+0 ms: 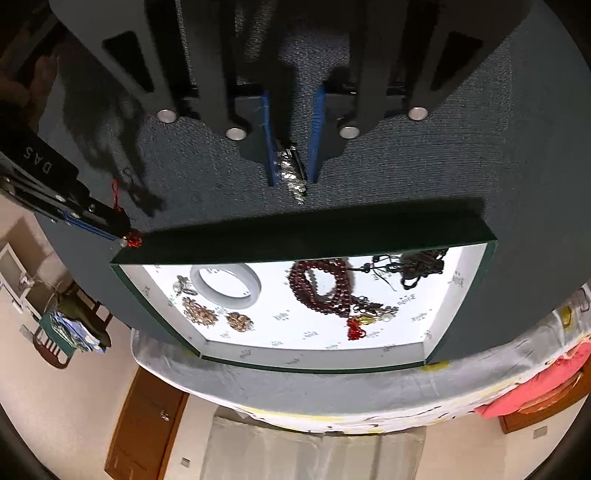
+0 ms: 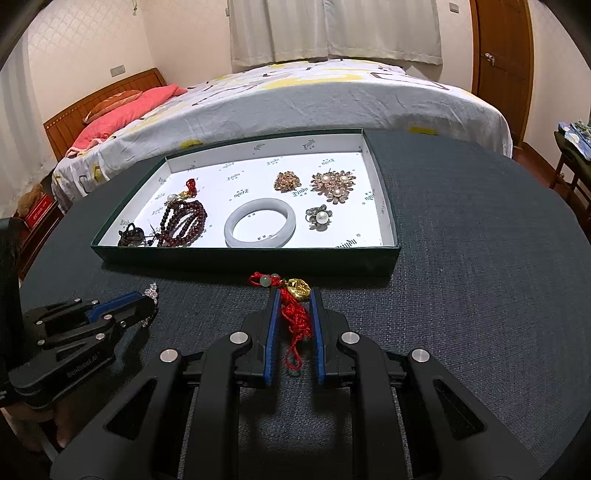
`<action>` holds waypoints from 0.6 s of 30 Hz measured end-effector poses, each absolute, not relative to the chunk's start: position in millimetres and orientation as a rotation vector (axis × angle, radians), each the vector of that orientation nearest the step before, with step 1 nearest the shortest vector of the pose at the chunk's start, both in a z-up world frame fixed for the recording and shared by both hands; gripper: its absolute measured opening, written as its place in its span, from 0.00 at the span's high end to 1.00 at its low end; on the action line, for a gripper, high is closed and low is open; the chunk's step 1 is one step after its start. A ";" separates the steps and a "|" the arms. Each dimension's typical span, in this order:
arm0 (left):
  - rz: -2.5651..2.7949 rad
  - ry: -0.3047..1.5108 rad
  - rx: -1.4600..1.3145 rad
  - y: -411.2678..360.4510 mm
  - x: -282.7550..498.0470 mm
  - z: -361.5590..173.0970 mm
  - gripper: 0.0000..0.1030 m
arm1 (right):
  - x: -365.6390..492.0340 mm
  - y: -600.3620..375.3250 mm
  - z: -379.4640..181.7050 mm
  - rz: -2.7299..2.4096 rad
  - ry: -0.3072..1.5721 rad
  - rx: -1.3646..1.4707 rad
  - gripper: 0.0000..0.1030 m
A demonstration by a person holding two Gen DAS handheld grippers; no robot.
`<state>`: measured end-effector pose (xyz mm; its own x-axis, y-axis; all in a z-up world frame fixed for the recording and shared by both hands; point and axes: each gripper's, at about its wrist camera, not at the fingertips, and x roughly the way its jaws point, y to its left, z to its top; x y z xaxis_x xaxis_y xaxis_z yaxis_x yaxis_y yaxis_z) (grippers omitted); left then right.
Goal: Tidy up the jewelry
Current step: 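Close the right tool on the red tassel with gold charm while the left tool grips the silver rhinestone brooch, then carry the tassel in the right tool and rhinestone brooch in the left tool over the box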
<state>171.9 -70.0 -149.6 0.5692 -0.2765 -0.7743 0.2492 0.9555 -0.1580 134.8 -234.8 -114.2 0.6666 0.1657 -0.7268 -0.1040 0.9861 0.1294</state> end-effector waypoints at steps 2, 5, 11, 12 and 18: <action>-0.313 0.911 -0.017 -72.4 171.2 -149.5 0.88 | 134.7 -234.5 -114.2 0.152 0.827 0.080 0.85; -0.317 0.911 -0.025 -71.2 171.0 -149.5 0.88 | 134.6 -234.1 -114.5 0.152 0.827 0.080 0.85; -0.315 0.907 -0.030 -69.1 171.4 -148.3 0.90 | 134.8 -234.9 -114.2 0.154 0.825 0.080 0.85; -0.315 0.905 -0.030 -68.9 171.3 -147.8 0.91 | 134.8 -234.9 -114.3 0.156 0.825 0.080 0.85; -0.312 0.898 -0.039 -65.9 171.7 -144.9 0.91 | 133.6 -233.7 -113.8 0.159 0.818 0.081 0.85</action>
<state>171.7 -65.9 -144.9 0.5812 -0.2829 -0.7630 0.2508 0.9543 -0.1627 133.6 -233.7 -113.8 0.6724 0.1722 -0.7199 -0.1101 0.9850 0.1328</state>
